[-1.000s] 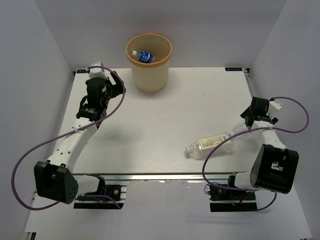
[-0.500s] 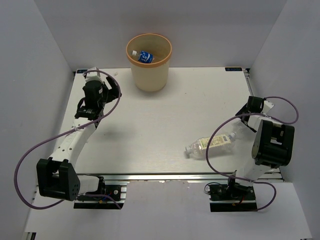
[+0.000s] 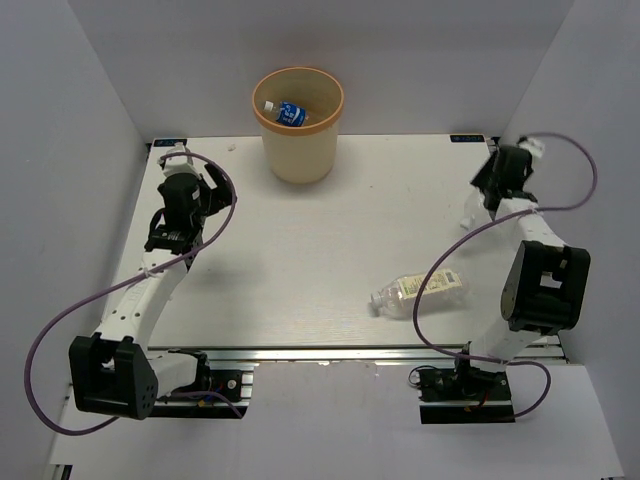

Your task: Put the plastic bottles in the bin

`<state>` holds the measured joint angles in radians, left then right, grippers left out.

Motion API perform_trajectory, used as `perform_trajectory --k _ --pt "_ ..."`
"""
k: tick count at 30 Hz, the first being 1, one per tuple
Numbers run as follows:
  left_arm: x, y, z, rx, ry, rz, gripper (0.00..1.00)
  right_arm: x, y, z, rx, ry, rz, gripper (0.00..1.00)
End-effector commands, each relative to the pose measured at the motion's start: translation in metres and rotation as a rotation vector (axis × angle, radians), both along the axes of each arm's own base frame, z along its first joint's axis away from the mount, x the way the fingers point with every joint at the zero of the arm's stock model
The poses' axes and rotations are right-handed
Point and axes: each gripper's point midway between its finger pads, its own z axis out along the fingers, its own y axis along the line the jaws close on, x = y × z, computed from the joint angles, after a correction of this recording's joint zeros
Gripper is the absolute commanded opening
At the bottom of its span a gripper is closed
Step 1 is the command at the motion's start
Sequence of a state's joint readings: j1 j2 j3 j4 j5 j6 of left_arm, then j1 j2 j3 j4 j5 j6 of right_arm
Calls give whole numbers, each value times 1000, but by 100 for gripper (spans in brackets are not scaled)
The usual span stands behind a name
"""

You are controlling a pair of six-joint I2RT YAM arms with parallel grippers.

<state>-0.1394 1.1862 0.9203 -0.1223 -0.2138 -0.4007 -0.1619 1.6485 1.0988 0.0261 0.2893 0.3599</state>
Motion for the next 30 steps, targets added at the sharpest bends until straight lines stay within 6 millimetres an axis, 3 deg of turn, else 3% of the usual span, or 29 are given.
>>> perform_trajectory --k 1,2,4,5,7,8,9,10,11,12,13,14,15,16,18,20,21,23,28,30 --pt "-4 2 3 -7 -32 6 98 59 67 171 -197 -388 196 40" --pt "-3 2 1 -10 -28 6 98 69 111 185 -255 -411 279 40" --pt "-2 2 -1 -14 -17 4 98 87 150 221 -273 -521 335 41" --pt "-1 2 -5 -15 -4 5 98 89 182 265 -258 -634 370 41" --pt "0 4 -9 -17 11 13 98 101 214 297 -217 -783 382 40" --pt "-1 5 -12 -16 14 16 98 98 238 324 -182 -878 387 39" --pt "-1 6 -14 -16 16 24 98 99 249 337 -160 -950 382 39" --pt "1 6 -13 -18 14 20 98 110 264 329 -151 -990 382 39" --pt "2 4 -13 -20 17 14 98 98 286 359 -122 -1158 387 40" --pt "3 3 -18 -20 31 9 98 93 294 391 -124 -1266 374 45" --pt "4 1 -19 -23 38 0 98 116 316 367 -169 -1258 390 48" --pt "5 2 -22 -22 45 0 98 115 340 377 -172 -1307 422 51" --pt "6 1 -26 -22 55 -1 98 101 342 430 -159 -1424 395 54" --pt "6 2 -28 -18 64 3 98 129 366 394 -146 -1393 428 53" --pt "7 2 -27 -20 65 -1 98 114 375 407 -76 -1515 389 52" --pt "7 -1 -26 -28 57 -17 98 115 379 388 39 -1525 363 55" --pt "6 -2 -27 -24 60 -25 98 119 384 378 78 -1506 385 64" --pt "5 0 -26 -20 64 -18 98 134 390 357 163 -1469 390 68" --pt "3 0 -27 -16 66 -25 98 158 410 315 186 -1388 477 89" --pt "4 -1 -25 -19 60 -28 98 154 415 318 164 -1380 523 89"
